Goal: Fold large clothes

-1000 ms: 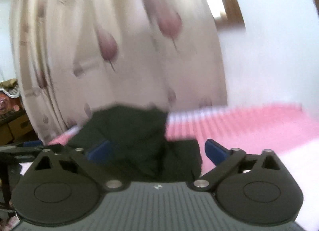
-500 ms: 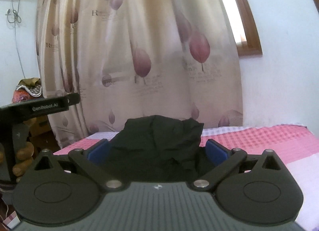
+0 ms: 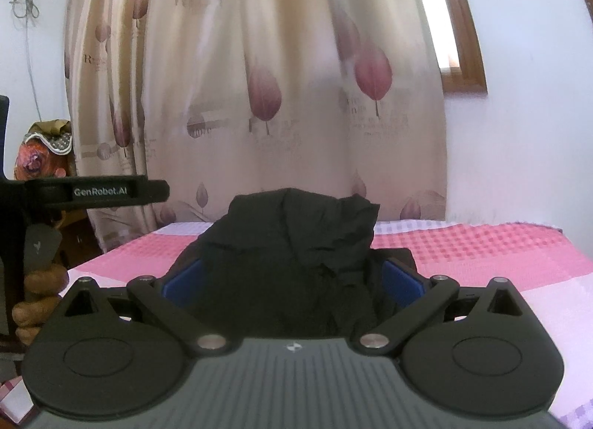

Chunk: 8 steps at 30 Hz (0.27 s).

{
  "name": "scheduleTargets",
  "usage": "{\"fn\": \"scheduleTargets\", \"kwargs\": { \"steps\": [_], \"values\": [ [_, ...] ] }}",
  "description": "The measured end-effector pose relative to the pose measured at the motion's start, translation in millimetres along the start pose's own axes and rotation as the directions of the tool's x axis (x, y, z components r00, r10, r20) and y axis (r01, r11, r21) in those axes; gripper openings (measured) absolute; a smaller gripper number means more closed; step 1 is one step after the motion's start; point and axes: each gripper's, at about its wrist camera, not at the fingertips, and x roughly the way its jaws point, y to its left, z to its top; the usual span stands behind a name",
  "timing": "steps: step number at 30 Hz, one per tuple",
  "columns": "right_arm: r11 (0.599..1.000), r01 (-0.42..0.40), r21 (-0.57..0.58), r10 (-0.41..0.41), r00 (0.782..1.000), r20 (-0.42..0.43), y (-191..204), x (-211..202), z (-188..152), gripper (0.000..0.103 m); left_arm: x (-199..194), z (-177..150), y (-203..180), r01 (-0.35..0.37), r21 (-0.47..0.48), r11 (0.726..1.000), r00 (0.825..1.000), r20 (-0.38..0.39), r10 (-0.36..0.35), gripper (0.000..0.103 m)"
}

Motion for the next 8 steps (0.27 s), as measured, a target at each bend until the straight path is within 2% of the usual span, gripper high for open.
{"fn": "scheduleTargets", "kwargs": {
  "steps": [8],
  "values": [
    [1.0, 0.006, -0.012, -0.006, 1.0, -0.008, 6.3, -0.9, -3.1, 0.103, 6.8, -10.1, -1.1, -0.004, -0.008, 1.0, 0.999, -0.038, 0.004, 0.103]
  ]
}}
